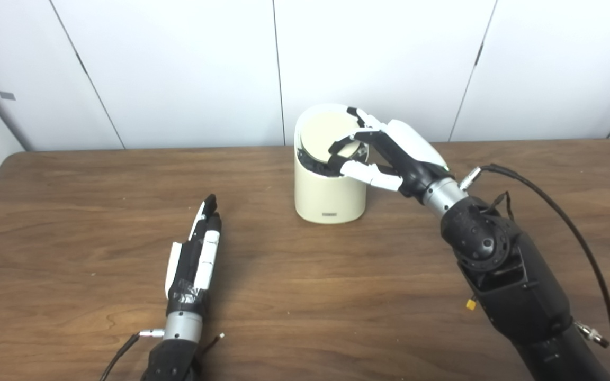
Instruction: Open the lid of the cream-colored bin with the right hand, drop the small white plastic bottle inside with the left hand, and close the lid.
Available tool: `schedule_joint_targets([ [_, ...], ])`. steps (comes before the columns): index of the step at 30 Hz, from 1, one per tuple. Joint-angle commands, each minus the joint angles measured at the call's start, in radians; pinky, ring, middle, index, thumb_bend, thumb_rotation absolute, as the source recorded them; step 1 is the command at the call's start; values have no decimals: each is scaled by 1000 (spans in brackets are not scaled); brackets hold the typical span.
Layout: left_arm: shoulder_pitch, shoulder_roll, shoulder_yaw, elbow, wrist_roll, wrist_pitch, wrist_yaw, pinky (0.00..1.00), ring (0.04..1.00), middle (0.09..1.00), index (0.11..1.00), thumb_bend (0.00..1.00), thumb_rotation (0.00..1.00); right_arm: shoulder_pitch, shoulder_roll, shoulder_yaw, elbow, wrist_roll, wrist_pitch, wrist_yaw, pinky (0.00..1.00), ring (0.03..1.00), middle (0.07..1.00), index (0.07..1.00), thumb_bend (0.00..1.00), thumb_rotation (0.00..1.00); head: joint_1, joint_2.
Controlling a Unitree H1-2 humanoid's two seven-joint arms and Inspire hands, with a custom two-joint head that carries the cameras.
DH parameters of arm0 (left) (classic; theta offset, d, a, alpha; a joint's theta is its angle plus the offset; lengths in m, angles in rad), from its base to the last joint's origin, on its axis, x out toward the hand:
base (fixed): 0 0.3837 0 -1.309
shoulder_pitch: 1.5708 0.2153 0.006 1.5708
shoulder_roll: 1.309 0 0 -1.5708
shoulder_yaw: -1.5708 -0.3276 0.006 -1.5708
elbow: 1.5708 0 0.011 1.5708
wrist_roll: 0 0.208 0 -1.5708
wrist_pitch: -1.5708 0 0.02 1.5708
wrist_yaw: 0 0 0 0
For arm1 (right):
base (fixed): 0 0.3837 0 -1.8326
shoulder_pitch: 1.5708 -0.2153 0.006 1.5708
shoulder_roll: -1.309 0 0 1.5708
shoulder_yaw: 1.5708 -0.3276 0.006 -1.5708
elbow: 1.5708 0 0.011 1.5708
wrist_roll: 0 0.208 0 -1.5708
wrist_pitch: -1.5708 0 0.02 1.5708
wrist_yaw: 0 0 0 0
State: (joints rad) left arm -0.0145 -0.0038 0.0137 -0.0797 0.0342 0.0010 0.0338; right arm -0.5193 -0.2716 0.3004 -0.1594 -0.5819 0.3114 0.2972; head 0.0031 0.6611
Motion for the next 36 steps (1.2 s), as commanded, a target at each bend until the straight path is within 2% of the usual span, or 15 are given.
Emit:
schedule_joint_targets([
  [1,-15,-8,0,-36,-7,2,2,985,985,1000,1000,678,939,-28,-20,-2,-21,-24,-12,1,1000,1000,1000,670,577,1000,1,1],
  [8,-19,-8,1,-35,-14,-14,-2,978,980,1000,1000,660,944,-27,-24,23,6,-67,-20,11,1000,1000,1000,685,565,1000,0,0],
  [14,-22,-10,0,-33,-17,-24,-1,970,986,1000,1000,670,933,-31,-42,69,37,-134,-42,24,1000,1000,1000,710,585,1000,1,-1],
  [20,-22,-12,0,-36,-12,-20,2,961,984,1000,1000,665,941,-21,-32,66,37,-133,-44,16,1000,1000,1000,717,590,1000,2,-4],
  [24,-21,-12,1,-35,-15,-22,2,966,987,1000,1000,663,931,-24,-21,36,32,-96,-46,0,1000,1000,1000,727,593,1000,3,-4],
  [31,-22,-9,-5,-27,5,-19,6,980,996,1000,1000,660,922,-26,2,-33,-44,-76,-42,-42,1000,1000,1000,757,559,1000,1,-6],
  [36,-21,-9,-8,-21,15,-24,8,998,1000,1000,1000,666,929,-28,16,-83,-113,-71,-17,-40,1000,1000,1000,776,541,1000,-2,-10],
])
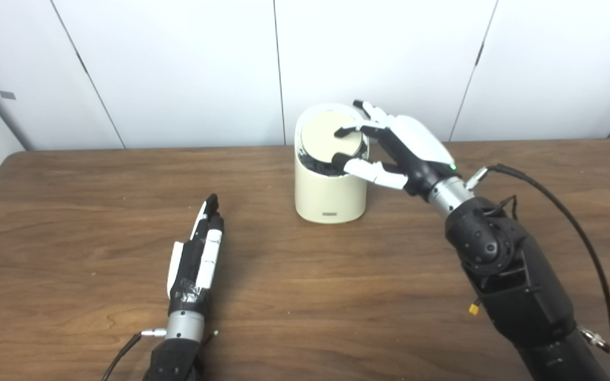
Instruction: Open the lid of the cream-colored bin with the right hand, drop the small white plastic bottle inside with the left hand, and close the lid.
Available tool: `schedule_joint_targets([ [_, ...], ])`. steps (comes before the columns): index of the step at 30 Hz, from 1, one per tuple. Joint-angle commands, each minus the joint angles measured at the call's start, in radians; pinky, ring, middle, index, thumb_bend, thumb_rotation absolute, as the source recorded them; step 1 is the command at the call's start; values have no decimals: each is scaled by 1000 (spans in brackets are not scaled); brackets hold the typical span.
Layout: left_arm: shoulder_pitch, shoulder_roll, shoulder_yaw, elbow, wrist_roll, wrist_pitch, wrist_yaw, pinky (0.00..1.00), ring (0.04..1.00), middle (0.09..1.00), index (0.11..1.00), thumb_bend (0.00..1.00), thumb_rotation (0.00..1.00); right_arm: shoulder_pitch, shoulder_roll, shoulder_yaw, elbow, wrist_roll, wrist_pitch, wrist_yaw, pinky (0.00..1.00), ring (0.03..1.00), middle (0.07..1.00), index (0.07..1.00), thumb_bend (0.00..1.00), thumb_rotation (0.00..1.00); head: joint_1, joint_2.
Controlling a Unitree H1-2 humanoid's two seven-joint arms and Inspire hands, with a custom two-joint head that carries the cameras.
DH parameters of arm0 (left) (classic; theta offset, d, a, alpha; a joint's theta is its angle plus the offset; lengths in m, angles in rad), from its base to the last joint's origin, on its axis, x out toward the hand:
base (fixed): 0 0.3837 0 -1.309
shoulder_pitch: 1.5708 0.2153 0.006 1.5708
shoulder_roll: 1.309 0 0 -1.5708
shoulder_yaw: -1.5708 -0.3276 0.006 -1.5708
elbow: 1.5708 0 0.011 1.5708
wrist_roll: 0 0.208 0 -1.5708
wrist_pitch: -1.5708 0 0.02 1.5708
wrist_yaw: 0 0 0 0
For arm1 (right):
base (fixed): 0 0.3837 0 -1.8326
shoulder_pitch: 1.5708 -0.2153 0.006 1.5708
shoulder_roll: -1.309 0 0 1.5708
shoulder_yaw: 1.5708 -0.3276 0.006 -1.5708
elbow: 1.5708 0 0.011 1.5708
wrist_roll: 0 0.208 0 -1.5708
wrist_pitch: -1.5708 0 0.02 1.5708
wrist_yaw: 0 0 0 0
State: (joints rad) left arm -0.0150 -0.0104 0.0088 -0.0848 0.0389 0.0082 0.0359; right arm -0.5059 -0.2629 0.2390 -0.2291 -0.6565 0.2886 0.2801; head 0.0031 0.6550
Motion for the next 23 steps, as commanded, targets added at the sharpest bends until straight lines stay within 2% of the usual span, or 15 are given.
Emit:
schedule_joint_targets([
  [1,-21,-2,-3,-13,10,-32,7,999,1000,1000,1000,671,929,-41,11,-29,-51,6,10,-22,1000,1000,1000,774,541,1000,-2,-3],
  [10,-24,-4,1,-3,6,-42,11,999,1000,1000,1000,638,928,20,-19,-81,-159,7,27,-5,1000,1000,1000,798,475,1000,-1,-7],
  [17,-24,4,7,-8,0,-42,5,959,994,1000,1000,658,918,154,-14,-151,-169,53,21,-35,984,1000,993,798,499,1000,-2,-8],
  [21,-19,10,11,-19,-5,-41,1,948,982,1000,1000,653,919,244,2,-198,-172,104,15,-60,956,999,985,868,532,1000,-4,-8],
  [23,-15,10,15,-25,-10,-42,1,949,978,1000,1000,647,919,284,18,-234,-155,176,-15,-82,949,984,978,904,541,1000,-4,-8],
])
